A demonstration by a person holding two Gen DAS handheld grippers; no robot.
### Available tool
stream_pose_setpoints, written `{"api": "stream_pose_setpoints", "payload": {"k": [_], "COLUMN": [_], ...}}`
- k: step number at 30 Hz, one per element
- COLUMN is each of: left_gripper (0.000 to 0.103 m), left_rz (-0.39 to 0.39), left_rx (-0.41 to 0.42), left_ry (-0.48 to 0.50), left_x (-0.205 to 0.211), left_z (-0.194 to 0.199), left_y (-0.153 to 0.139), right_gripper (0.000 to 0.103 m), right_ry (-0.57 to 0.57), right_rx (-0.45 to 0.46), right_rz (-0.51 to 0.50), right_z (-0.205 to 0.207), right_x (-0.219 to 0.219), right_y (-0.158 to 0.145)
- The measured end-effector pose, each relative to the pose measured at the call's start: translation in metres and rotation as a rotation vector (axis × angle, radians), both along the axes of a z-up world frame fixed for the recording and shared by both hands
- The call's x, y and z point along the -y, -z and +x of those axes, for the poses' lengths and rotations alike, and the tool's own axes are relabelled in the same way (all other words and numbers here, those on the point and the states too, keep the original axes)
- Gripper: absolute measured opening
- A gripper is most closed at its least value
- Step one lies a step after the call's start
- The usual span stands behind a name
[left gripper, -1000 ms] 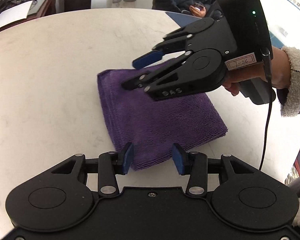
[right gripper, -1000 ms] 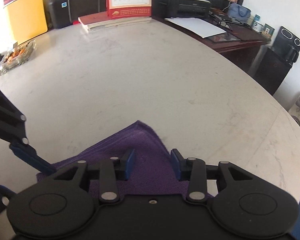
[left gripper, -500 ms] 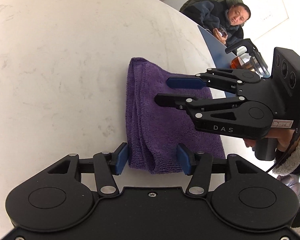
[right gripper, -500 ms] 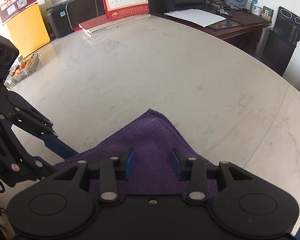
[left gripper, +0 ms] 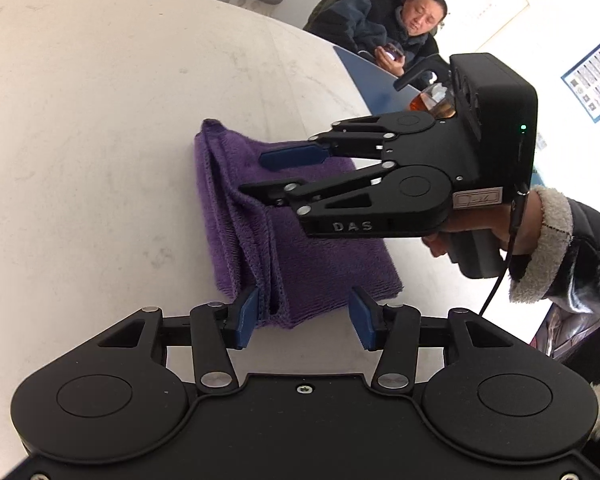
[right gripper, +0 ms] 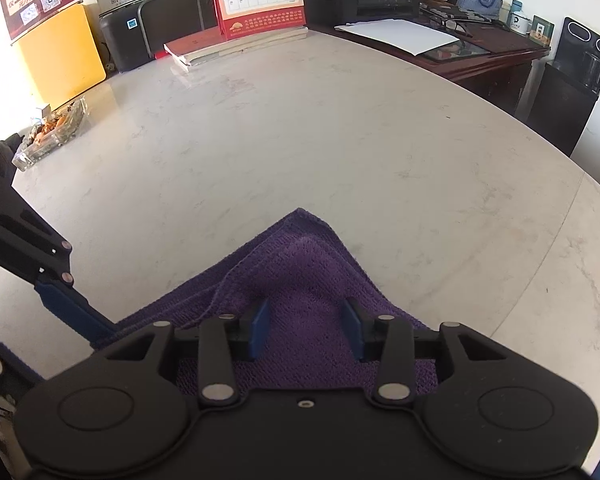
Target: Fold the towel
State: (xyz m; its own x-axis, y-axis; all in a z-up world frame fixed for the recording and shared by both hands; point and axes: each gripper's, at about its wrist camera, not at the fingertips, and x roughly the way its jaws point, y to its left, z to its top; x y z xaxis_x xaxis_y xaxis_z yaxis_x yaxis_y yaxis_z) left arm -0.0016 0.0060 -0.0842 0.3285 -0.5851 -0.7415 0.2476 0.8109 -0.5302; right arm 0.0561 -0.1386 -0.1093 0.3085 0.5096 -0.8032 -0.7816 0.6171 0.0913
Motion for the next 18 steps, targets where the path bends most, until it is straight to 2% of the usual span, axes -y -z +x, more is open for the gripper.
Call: {"api": "stream_pose_setpoints", "payload": {"k": [4, 12, 15, 18], "left_gripper": [0.047, 0.051, 0.052, 0.052], "left_rz": [0.017, -0.013, -0.022, -0.028], "left_rx": [-0.046, -0.035, -0.031, -0.027], "left_ry": [-0.042, -0.100, -0.094, -0.107], "left_x": [-0.019, -0.024, -0.024, -0.031], "left_z": [-0.007, -0.003, 0.001, -0.002], "left_y": [0.006, 0.012, 0.017, 0.017], "right_gripper": [0.039, 0.039, 0.044, 0.049], "right_ry": [-0.001, -0.001, -0.071, -0.191], "right_rx": [0.017, 0.050, 0.089, 0.118], "right_rz": [-0.009, -0.003, 0.002, -0.023], "right_z": [-0.001, -0.007, -0.019, -0.047], "right_x": [-0.002, -0.004, -0.001, 0.000], "right_y": [0.001, -0.019, -0.038, -0.040]}}
